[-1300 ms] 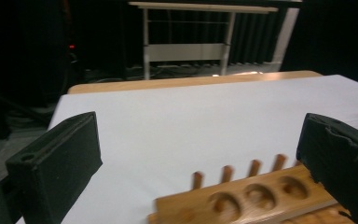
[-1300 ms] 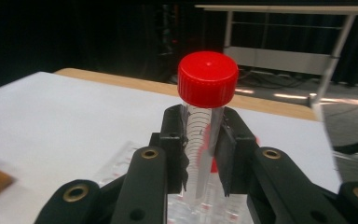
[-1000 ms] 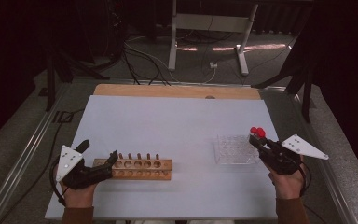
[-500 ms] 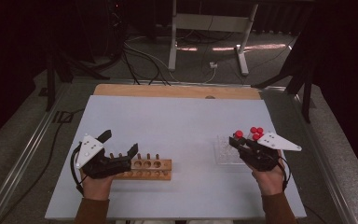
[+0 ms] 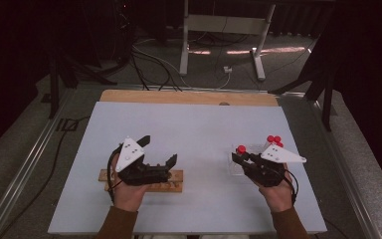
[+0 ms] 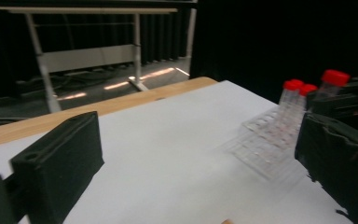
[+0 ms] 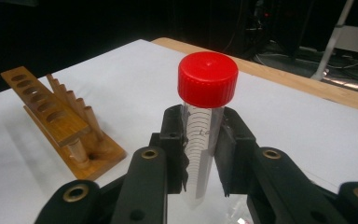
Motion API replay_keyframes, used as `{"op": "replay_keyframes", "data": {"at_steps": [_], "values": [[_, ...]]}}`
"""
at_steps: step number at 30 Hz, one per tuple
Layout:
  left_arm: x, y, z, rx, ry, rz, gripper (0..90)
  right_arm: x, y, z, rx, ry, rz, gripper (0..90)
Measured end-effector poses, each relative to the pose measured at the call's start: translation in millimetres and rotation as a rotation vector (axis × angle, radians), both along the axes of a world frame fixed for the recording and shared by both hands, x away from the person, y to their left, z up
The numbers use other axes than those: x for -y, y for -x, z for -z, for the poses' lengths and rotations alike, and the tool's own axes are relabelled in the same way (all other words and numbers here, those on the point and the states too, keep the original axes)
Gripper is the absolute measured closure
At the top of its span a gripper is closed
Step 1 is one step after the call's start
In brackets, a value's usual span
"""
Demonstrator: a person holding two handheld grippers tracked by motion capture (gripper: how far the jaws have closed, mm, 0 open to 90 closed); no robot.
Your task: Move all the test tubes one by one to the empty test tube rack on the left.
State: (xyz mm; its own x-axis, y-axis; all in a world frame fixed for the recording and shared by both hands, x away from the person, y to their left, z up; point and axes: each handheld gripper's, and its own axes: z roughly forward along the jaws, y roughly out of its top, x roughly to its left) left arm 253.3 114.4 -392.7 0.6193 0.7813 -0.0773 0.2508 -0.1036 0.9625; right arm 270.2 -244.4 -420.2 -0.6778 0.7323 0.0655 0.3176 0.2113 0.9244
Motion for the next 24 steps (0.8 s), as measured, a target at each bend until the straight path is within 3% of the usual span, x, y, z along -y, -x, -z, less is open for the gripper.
{"op": "replay_keyframes", "data": {"at_steps": [4,13,24], "values": [[27.1,-4.5,-1.7,-0.012,-0.015,0.062,4.2,-5.6,0.2,2.0,-0.006,0.009,-0.016,74.0],[64.6,-10.0,-3.9,-0.026,-0.010,0.166,7.6,-15.6,2.7,3.8,-0.008,0.033,-0.045,74.1],[98.1,-12.2,-4.8,-0.031,-0.039,0.226,8.7,-29.5,5.9,8.6,-0.016,0.045,-0.079,74.0]]}}
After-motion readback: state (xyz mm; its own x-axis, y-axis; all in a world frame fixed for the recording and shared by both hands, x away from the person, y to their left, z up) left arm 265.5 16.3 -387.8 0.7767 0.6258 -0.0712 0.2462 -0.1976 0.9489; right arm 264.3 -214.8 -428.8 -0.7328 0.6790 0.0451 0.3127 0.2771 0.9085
